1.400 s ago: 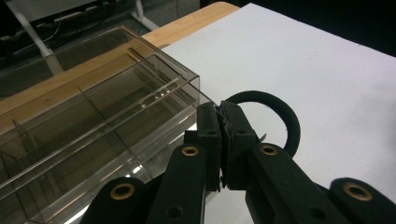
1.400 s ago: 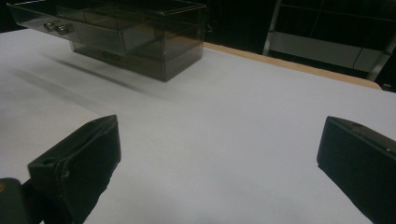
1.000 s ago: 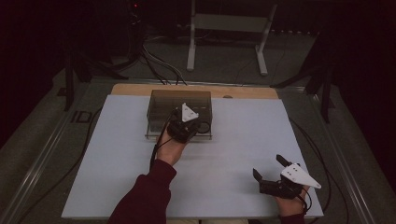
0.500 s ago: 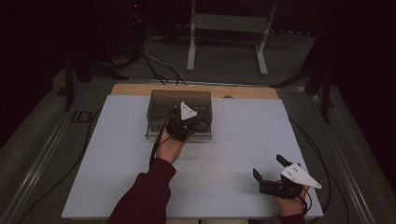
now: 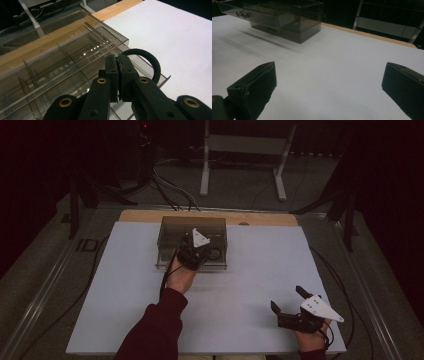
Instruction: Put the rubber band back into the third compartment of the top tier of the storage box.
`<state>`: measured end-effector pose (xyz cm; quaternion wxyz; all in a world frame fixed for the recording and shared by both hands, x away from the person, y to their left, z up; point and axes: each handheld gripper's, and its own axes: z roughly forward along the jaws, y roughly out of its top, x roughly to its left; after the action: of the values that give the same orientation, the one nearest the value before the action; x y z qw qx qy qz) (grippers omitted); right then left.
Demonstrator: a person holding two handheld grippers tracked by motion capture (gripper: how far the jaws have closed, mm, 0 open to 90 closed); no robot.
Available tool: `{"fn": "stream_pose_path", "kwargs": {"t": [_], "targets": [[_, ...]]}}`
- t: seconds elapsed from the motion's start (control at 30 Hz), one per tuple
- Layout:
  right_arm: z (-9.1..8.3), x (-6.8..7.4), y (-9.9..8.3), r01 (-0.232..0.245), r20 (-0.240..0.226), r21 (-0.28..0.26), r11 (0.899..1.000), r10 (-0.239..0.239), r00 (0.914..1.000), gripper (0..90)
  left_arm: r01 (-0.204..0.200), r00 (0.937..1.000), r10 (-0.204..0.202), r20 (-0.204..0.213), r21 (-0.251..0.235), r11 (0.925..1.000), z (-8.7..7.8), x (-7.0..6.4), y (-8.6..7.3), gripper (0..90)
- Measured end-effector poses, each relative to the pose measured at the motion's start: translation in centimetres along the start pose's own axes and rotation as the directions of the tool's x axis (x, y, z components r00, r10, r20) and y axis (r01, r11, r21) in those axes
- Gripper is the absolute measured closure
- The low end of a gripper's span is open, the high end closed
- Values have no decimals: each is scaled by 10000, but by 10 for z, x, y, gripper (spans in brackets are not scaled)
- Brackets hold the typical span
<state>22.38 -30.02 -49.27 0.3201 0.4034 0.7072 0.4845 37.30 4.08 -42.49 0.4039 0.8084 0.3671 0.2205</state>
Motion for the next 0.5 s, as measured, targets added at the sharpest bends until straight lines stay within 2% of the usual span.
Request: {"fn": "stream_pose_path", "kwargs": {"t": [0.5], "targets": [[0,0,0,3,-2,3,10000,-3,10000,2,-32,9999,36,-111,298,9995,8,3,-2,885]]}}
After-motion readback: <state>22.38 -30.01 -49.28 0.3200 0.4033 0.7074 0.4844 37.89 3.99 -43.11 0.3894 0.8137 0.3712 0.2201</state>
